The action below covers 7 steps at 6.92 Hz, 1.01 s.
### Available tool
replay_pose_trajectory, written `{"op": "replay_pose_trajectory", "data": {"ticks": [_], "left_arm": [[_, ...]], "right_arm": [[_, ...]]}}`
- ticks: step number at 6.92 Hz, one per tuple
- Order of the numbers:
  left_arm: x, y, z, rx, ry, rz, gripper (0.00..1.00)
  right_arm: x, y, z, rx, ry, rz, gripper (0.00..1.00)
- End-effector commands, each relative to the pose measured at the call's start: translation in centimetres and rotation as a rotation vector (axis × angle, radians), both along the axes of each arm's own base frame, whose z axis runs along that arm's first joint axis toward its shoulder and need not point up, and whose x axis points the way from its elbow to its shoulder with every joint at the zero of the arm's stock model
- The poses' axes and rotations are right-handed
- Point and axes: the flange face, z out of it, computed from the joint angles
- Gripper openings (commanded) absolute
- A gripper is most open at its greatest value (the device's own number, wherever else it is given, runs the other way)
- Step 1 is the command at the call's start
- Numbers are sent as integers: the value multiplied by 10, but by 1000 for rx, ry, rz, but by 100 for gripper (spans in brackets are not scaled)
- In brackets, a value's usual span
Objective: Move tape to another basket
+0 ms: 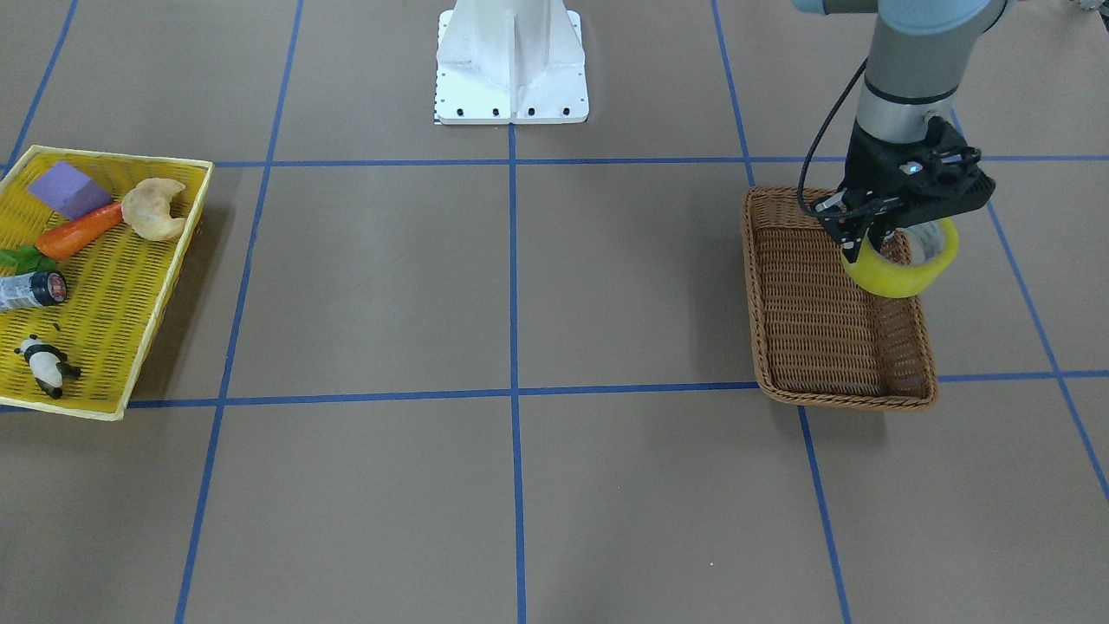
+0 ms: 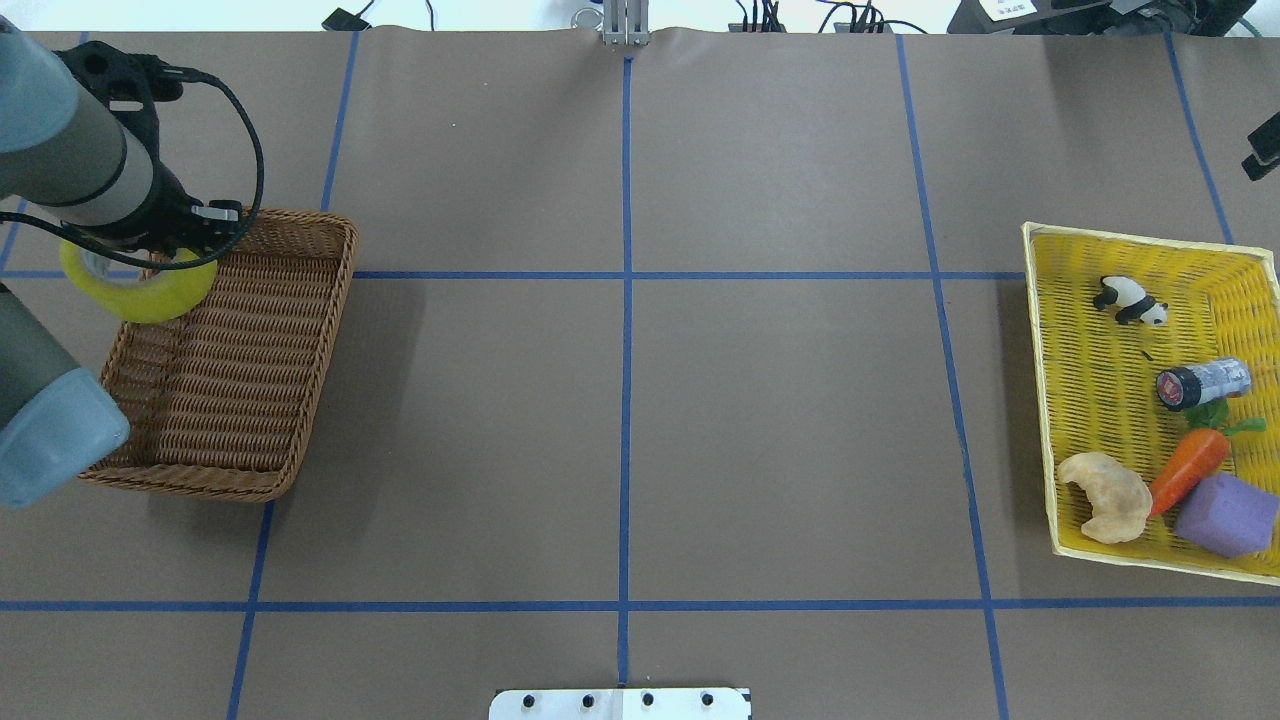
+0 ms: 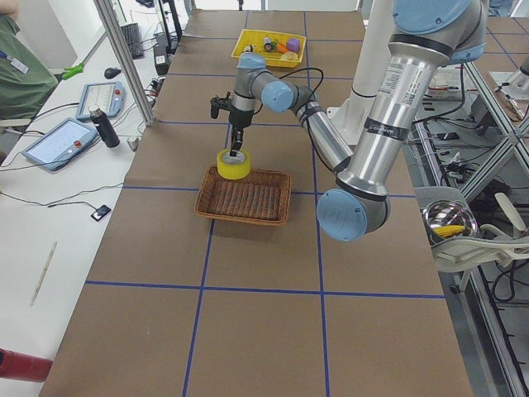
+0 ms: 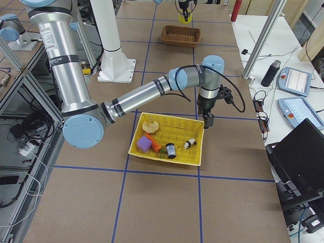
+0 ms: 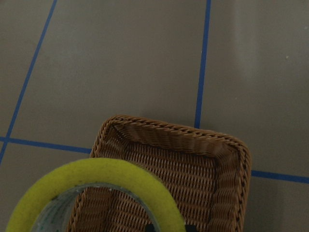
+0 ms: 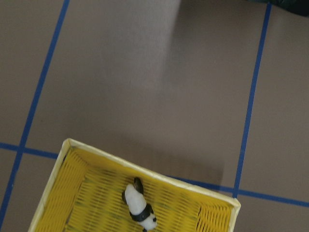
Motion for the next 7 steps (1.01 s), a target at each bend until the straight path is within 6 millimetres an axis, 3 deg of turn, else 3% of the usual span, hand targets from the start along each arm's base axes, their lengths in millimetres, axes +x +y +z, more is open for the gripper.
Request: {"op": "replay_pose_trajectory", "data": {"ticks": [1, 2, 4, 6, 7], "left_arm": [[40, -17, 18, -78, 4, 55, 0], [55, -33, 28, -67, 16, 57, 0], [72, -45, 61, -94, 32, 76, 0], [74, -42, 84, -126, 8, 80, 0], [75, -40, 85, -128, 8, 84, 0]], "right_arm": [[-8, 6, 5, -67, 4, -39, 100], [-17, 8, 7, -94, 3, -55, 100], [-20, 13, 7, -133, -28, -60, 100], [-22, 14, 7, -146, -50, -62, 100], [-22, 13, 7, -147, -50, -62, 100]]}}
